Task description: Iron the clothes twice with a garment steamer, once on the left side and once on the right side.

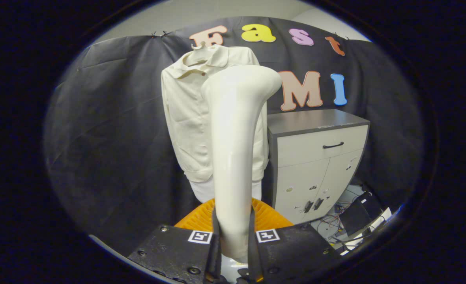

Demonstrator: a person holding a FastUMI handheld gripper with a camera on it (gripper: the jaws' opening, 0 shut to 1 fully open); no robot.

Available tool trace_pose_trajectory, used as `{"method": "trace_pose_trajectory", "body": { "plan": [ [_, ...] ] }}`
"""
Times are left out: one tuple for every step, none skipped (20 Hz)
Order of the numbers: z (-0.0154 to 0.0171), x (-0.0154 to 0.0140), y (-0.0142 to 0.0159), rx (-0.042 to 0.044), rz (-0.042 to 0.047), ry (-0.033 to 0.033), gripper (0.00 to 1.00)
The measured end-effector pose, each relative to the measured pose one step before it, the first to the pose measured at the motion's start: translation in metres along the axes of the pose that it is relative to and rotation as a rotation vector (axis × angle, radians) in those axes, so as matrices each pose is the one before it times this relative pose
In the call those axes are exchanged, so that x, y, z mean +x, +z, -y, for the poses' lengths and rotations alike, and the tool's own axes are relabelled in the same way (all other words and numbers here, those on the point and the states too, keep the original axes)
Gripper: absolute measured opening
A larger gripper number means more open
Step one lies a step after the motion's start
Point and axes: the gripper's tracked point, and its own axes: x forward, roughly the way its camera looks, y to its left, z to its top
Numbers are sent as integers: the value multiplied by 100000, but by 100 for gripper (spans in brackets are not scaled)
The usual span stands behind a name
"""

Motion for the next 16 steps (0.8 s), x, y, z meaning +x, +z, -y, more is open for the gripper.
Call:
{"method": "trace_pose_trajectory", "body": {
  "plan": [
    [-661,-1785,115,-575,1528,839,27],
    [-285,-1091,22,-146,1254,436,27],
    [-334,-1359,91,-224,1602,683,27],
    [-201,-1191,149,16,1441,643,26],
    [52,-1536,-191,-657,642,767,26],
    [82,-838,-250,7,106,306,27],
    [367,-798,-25,329,583,119,26],
    [320,-650,155,352,926,404,27],
    [426,-740,162,529,963,245,26],
    [320,-964,29,43,393,497,26],
    [305,-894,780,-481,2776,455,26],
    [499,-928,314,-1272,1856,134,26],
    [466,-761,453,-630,1543,-197,26],
    [275,-472,193,27,691,423,26],
    [123,-1083,113,110,1254,773,26],
    [175,-491,642,-38,1275,543,26]
  ]
}}
